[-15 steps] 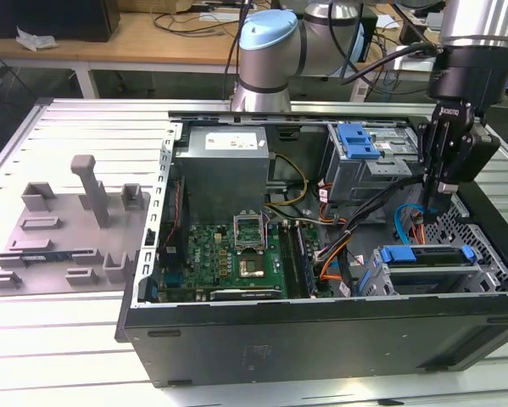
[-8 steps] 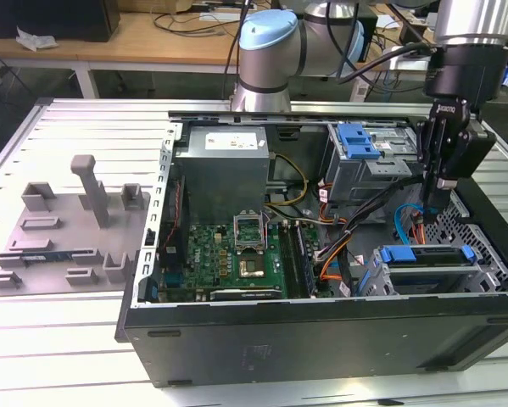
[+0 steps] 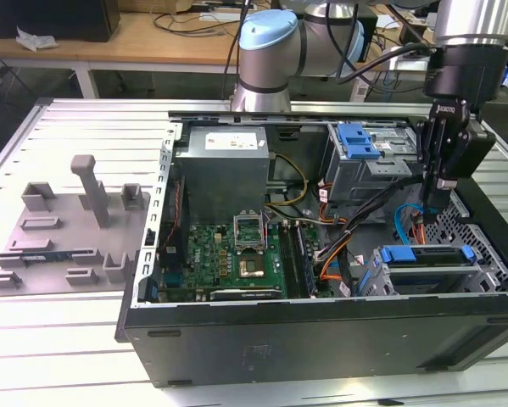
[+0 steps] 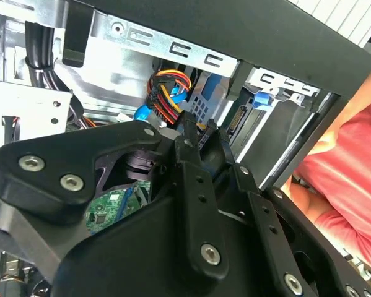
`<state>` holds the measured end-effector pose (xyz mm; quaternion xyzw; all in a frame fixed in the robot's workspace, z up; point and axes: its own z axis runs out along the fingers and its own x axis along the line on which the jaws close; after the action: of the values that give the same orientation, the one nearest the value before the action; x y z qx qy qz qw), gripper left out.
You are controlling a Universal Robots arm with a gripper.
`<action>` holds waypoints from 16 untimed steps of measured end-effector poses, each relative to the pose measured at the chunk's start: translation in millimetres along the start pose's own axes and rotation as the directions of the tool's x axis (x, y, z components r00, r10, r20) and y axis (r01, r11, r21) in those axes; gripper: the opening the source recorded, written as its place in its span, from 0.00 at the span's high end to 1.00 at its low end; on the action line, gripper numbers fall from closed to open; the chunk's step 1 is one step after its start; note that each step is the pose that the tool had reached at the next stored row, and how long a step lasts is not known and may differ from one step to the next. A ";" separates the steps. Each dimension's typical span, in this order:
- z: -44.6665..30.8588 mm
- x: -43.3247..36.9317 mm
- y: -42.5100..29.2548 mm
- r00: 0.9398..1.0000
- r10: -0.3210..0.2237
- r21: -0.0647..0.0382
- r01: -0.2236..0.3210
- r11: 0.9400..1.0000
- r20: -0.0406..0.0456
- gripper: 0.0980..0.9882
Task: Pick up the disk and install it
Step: 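Insert the first disk wire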
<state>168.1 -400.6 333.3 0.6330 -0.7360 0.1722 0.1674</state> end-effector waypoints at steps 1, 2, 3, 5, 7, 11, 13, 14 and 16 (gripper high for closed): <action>0.1 -0.1 0.0 1.000 0.000 0.000 0.000 1.000 0.000 0.78; 0.3 -0.1 0.0 1.000 0.000 0.000 0.000 1.000 0.000 0.80; 0.4 -0.2 0.0 1.000 0.000 0.000 0.000 1.000 0.000 0.80; 0.7 -0.2 0.0 1.000 0.000 0.000 0.000 1.000 0.000 0.93; 0.8 -0.2 0.0 1.000 0.000 0.000 0.000 1.000 0.000 0.93; 1.0 -0.2 0.0 1.000 0.000 0.000 0.000 1.000 0.001 0.93; 1.9 1.7 -0.7 1.000 -0.001 -0.004 0.001 1.000 0.019 0.93; 2.3 2.7 -1.0 1.000 -0.001 -0.006 0.001 1.000 0.027 0.93; 2.5 6.1 -2.2 0.999 -0.002 -0.008 0.003 1.000 0.040 0.93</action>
<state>169.3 -407.4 334.0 0.6365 -0.7391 0.1564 0.1555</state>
